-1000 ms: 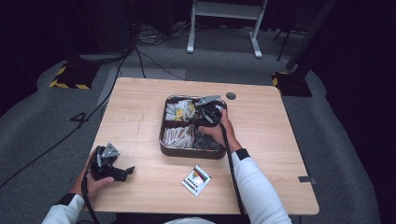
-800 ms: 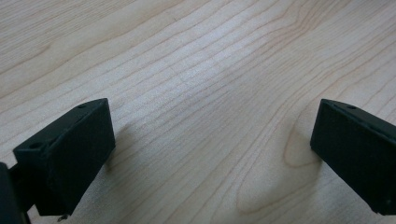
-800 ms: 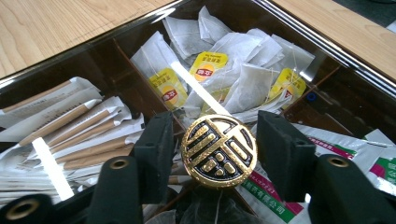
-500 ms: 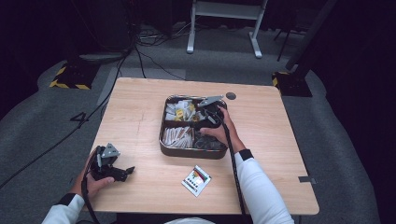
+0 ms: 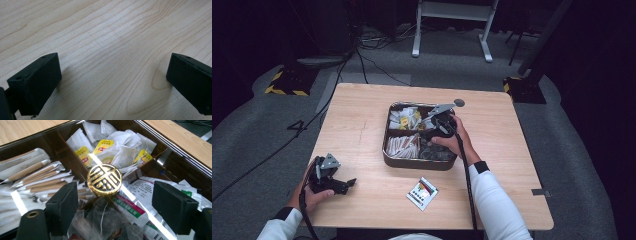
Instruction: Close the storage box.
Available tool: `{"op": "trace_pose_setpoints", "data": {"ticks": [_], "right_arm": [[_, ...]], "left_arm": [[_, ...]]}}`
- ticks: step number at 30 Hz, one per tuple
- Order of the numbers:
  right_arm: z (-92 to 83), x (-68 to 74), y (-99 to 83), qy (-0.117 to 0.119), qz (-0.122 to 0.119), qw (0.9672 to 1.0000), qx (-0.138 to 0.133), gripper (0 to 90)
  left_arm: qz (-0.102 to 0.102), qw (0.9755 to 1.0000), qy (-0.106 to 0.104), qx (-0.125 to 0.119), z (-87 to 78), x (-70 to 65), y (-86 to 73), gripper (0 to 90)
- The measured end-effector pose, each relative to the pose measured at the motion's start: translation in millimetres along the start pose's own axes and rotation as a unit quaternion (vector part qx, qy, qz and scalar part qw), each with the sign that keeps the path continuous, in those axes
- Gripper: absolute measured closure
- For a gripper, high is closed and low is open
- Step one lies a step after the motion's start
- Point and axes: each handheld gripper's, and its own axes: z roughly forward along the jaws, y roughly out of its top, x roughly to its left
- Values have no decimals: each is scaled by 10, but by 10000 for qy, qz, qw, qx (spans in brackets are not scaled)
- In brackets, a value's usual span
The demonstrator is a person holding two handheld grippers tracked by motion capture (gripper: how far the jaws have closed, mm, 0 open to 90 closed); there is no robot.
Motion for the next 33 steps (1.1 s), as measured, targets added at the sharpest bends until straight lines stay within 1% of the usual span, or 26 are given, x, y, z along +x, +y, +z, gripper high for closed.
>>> {"op": "trace_pose_setpoints", "data": {"ticks": [3,9,10,12,17,21,24,33], "right_arm": [[-42,2,-17,2,-73,10000,39,219],[-119,-22,-67,6,-85,9999,72,220],[-131,-25,-75,-13,-99,9999,79,220],[-162,-32,-90,-13,-105,9999,57,221],[-227,-31,-120,-62,-192,9998,56,224],[-282,-20,-153,-100,-307,9994,87,226],[-323,-14,-176,-98,-355,9993,70,227],[-455,-2,-258,-143,-440,9989,41,227]], "left_arm": [[1,10000,0,-1,0,0,0,1],[21,10000,5,-2,0,3,1,1],[0,10000,0,-1,0,0,0,1],[23,10000,5,-1,0,3,1,1],[-1,10000,0,-1,0,0,0,1],[24,10000,6,-1,-1,3,1,1],[0,10000,-1,-1,0,0,0,1],[0,10000,-2,0,0,0,0,1]]}}
